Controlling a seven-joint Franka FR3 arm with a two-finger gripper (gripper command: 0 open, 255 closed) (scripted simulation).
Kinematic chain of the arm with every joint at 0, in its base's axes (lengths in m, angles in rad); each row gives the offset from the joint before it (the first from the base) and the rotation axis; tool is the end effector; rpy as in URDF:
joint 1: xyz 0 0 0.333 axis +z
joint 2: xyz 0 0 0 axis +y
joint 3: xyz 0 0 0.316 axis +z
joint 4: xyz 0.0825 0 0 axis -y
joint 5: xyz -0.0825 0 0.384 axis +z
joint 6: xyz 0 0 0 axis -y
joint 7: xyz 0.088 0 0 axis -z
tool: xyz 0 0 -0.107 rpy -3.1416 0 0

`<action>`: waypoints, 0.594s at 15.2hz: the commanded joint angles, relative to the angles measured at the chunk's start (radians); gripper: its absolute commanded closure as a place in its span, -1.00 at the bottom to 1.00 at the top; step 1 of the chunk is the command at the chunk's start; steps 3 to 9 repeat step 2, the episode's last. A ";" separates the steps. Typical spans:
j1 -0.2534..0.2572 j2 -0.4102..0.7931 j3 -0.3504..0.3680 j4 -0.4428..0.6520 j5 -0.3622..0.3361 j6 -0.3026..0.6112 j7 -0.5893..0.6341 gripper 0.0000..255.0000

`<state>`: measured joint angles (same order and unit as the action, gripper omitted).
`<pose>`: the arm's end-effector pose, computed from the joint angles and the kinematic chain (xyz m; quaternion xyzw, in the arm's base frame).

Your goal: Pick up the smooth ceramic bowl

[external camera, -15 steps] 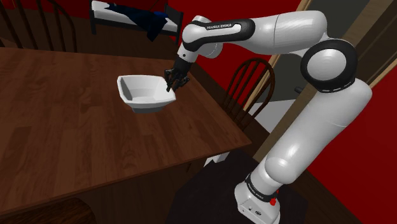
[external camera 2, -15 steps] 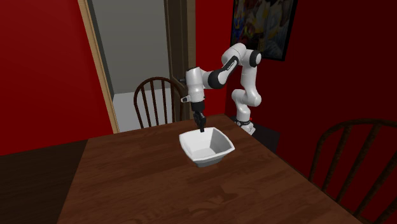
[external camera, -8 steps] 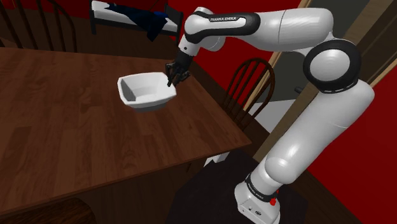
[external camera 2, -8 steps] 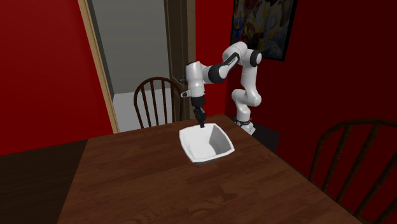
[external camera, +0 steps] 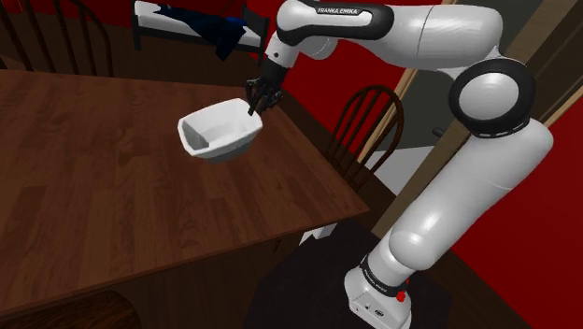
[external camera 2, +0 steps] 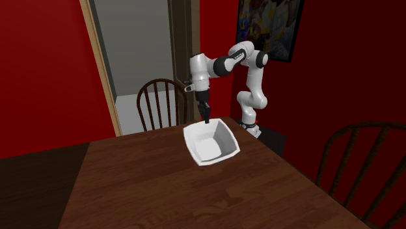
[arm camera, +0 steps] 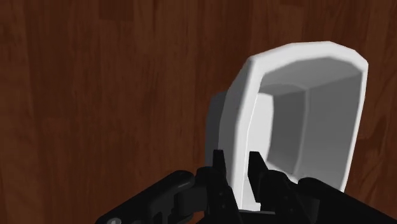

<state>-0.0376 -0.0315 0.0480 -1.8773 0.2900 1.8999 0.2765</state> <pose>0.5587 0.0269 0.5274 -0.9748 0.1738 -0.0069 0.1396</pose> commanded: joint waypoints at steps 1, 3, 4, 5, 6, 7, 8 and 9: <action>0.000 0.000 0.000 0.015 -0.001 -0.013 0.004 1.00; 0.000 0.000 0.000 0.015 -0.001 -0.013 0.004 1.00; 0.000 0.000 0.000 0.015 -0.001 -0.013 0.004 1.00; 0.000 0.000 0.000 0.015 -0.001 -0.013 0.004 1.00; 0.000 0.000 0.000 0.015 -0.001 -0.013 0.004 1.00; 0.000 0.000 0.000 0.015 -0.001 -0.013 0.004 1.00; 0.000 0.000 0.000 0.015 -0.001 -0.013 0.004 1.00; 0.000 0.000 0.000 0.015 -0.001 -0.013 0.004 1.00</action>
